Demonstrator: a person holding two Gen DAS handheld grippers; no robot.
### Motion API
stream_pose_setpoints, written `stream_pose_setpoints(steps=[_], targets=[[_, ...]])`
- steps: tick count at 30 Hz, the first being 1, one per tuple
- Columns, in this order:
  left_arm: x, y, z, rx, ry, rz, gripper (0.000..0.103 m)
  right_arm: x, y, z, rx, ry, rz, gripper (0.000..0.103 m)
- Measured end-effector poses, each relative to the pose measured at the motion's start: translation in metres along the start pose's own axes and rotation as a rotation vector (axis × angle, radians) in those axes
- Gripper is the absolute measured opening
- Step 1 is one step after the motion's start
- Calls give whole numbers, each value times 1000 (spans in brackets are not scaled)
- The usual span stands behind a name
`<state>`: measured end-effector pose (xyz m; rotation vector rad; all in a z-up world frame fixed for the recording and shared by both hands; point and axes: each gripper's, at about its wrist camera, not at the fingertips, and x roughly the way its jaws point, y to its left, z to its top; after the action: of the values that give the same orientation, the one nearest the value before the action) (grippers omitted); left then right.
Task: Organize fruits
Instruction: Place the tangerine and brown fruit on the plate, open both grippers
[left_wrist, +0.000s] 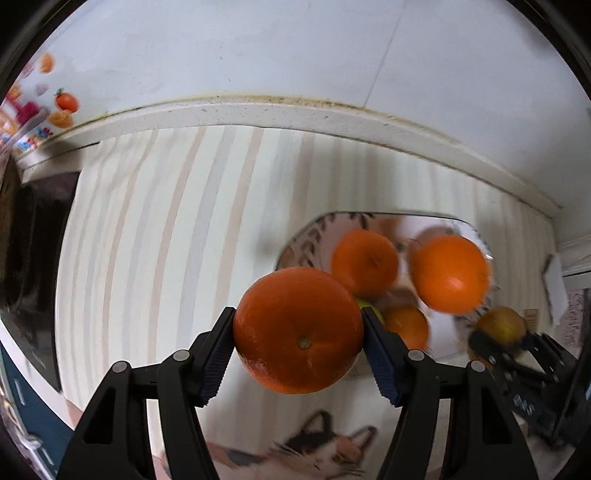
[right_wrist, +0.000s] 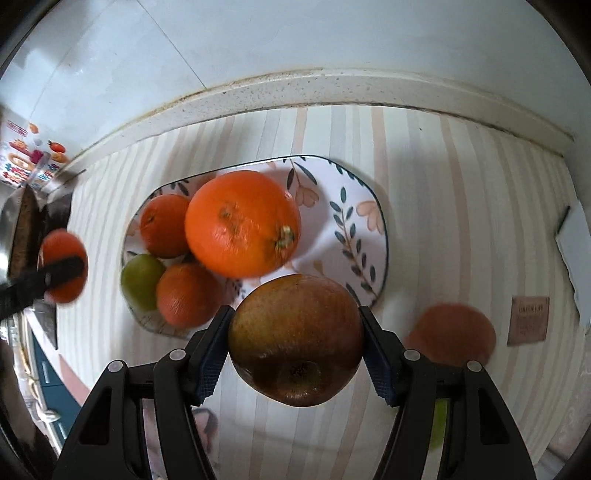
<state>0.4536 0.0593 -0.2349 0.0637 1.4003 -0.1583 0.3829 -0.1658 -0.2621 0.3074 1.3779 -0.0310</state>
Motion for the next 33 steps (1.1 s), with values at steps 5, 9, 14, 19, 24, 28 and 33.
stream_pose_setpoints(steps=[5, 9, 14, 19, 24, 28, 33], targets=[[30, 10, 24, -22, 80, -16, 64, 18, 1, 1, 14, 4, 0, 69], [47, 5, 25, -9, 115, 2, 64, 27, -8, 3, 41, 21, 14, 69], [53, 2, 22, 0, 123, 17, 65, 36, -10, 8, 61, 37, 36, 70], [44, -1, 23, -8, 110, -21, 78, 29, -12, 13, 68, 32, 54, 94], [21, 3, 19, -27, 69, -22, 85, 21, -12, 12, 71, 44, 60, 96], [0, 1, 5, -32, 32, -12, 86, 6, -13, 4, 52, 41, 60, 96], [-22, -3, -20, -42, -1, -9, 85, -16, -12, -8, 41, 21, 49, 96]])
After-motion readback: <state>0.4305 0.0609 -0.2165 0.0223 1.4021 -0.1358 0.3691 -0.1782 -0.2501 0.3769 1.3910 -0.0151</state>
